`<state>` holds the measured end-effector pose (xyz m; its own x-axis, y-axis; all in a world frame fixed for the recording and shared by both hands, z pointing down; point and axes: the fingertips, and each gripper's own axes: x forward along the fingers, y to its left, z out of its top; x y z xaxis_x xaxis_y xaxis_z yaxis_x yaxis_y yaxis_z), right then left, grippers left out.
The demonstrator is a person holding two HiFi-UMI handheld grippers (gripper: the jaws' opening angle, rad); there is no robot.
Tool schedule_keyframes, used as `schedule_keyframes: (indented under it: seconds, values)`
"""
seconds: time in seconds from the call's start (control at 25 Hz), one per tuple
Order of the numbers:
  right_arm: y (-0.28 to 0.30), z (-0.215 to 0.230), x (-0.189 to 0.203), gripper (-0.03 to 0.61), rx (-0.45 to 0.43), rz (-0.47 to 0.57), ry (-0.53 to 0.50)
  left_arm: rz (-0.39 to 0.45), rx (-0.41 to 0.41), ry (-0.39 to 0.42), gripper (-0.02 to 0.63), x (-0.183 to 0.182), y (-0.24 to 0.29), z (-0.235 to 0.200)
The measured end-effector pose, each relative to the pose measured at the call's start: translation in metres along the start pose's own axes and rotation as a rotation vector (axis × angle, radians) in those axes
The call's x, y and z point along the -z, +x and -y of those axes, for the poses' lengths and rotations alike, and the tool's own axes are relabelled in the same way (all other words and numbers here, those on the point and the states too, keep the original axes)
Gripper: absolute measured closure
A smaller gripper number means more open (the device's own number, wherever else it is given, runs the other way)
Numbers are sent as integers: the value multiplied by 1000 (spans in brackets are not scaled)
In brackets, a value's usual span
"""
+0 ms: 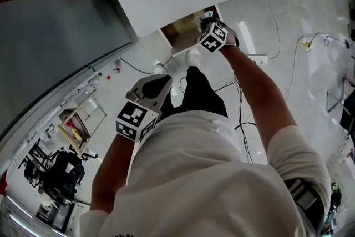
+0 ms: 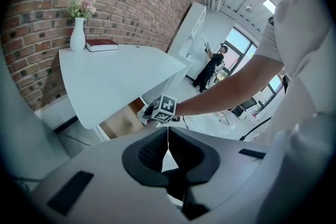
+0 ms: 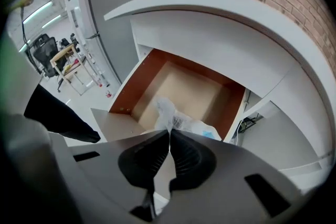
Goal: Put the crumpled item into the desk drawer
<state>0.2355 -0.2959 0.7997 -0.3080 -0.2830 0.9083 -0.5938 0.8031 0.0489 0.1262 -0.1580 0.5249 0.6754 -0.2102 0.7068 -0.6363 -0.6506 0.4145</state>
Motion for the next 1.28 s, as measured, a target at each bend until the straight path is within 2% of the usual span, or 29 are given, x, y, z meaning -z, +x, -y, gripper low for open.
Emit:
schedule_keyframes:
  seconds: [0.72,1.04,1.28]
  values:
    - [95,22,18,545,-31,-118,-188,-39,-57,-80,589,12,24,-27]
    - [113,11,20,535,-37,-154,-232,-22,-77,-102,589,22,21,-34]
    - [118,6,20,508,-42,-168,-221,-9,-84,-118,589,31,18,-36]
